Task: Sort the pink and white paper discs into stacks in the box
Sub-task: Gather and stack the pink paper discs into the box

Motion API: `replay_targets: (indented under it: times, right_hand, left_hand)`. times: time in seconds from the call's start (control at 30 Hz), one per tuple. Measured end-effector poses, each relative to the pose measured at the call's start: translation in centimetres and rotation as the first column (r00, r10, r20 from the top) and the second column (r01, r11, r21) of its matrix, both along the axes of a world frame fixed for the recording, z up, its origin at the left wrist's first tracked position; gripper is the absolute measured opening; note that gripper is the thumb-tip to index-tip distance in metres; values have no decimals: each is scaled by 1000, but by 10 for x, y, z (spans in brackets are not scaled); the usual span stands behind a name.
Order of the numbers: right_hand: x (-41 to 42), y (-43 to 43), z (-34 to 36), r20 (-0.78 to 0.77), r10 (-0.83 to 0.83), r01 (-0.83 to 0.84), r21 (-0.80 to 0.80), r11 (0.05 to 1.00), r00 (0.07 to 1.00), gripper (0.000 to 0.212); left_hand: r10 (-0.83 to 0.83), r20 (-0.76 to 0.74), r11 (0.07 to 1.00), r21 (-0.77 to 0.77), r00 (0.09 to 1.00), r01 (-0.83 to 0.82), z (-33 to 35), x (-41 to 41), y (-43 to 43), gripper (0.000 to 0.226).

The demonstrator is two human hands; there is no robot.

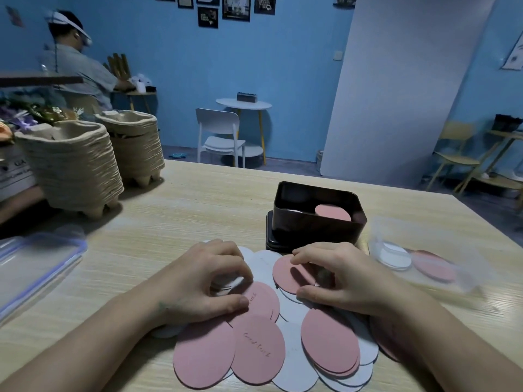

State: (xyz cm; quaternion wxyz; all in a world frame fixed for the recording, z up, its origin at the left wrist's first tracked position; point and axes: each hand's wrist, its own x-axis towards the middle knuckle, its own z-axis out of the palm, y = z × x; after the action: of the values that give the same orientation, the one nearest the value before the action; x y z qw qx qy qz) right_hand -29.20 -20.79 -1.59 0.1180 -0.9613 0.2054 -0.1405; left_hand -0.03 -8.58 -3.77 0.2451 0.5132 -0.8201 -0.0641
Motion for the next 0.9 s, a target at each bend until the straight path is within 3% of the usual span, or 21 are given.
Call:
replay_targets:
  times: [0.2, 0.43, 0.77, 0.9]
  right_hand:
    - [2, -2, -4, 5, 10, -10, 8, 1000, 1000, 44]
    - [4, -2, -3, 34, -1, -1, 54, 999, 999, 47]
    - [10, 4, -2, 210, 54, -52, -12, 999, 976, 45]
    - [16, 9, 0, 224, 78, -74, -26, 997, 971, 55]
  left_hand:
    - [112, -21, 992, -54, 993, -113, -1, 5, -2, 29]
    - [64, -31, 998, 26, 997, -63, 4, 9, 2, 51]
    - [20, -152, 993, -108, 988, -37, 10, 4, 3, 45]
    - [-18, -94, 991, -130, 995, 6, 15, -6, -4, 46]
